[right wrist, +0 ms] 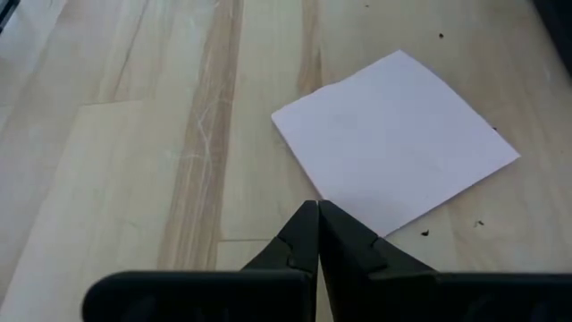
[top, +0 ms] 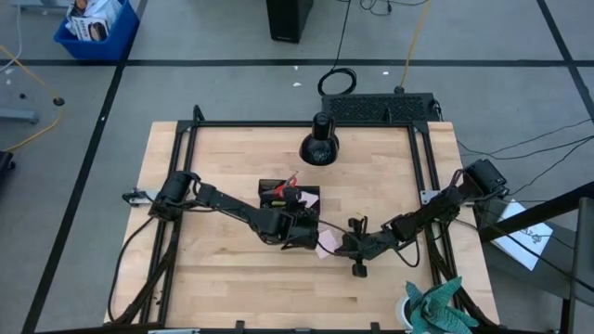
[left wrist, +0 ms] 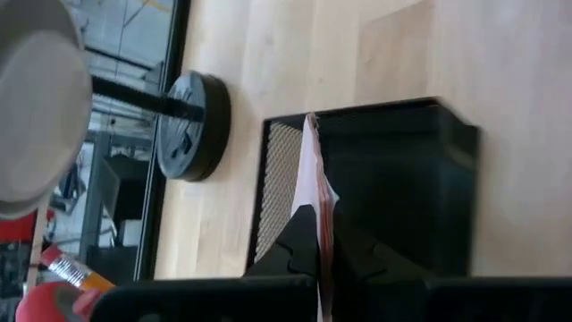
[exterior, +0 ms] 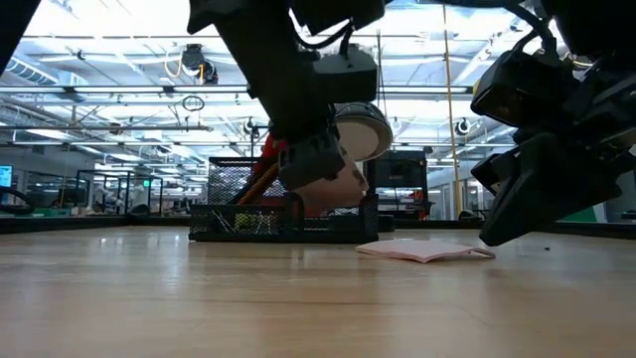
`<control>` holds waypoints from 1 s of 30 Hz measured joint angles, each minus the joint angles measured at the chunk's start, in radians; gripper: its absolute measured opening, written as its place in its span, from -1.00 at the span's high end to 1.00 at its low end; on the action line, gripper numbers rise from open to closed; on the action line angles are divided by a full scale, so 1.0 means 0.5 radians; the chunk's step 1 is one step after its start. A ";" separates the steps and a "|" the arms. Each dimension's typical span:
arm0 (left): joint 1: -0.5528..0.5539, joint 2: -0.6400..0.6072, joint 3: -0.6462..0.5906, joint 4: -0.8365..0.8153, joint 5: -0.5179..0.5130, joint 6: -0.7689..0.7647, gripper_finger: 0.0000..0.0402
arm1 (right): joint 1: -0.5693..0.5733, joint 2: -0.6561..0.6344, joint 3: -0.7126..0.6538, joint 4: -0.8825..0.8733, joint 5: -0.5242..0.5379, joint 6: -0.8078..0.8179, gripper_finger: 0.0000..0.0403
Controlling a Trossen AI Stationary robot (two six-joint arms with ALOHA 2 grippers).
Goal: Pick and place office supplies into organizer
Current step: Put the top sticky note into the desk organizer
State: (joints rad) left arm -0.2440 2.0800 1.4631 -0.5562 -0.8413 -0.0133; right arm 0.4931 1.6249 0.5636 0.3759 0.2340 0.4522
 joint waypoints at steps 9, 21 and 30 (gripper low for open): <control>0.046 0.000 0.002 -0.096 -0.003 -0.047 0.98 | 0.000 0.000 0.000 -0.001 0.000 -0.001 0.98; 0.125 -0.006 0.005 -0.129 0.260 -0.031 0.86 | 0.000 0.000 0.001 0.011 -0.001 0.000 0.98; 0.128 -0.004 0.004 -0.079 0.384 -0.049 0.48 | 0.000 0.000 0.001 0.017 -0.002 -0.001 0.98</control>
State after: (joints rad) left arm -0.1799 2.0781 1.4651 -0.5959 -0.6492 -0.0378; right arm 0.4932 1.6249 0.5640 0.3843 0.2333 0.4519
